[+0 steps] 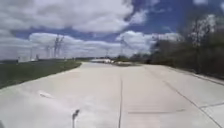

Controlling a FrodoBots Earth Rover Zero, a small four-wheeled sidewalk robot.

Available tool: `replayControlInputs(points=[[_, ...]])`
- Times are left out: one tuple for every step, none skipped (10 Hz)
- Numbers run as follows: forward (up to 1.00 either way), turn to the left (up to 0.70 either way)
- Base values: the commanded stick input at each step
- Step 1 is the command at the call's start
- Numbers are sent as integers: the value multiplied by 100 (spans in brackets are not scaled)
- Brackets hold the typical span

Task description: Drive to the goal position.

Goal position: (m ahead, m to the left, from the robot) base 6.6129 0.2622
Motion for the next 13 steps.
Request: replayControlInputs(points=[[100,-25],[100,-11],[100,0],[100,0],[100,0],[100,0],[100,0],[100,0],[100,0],[100,0],[100,0],[100,0],[100,0]])
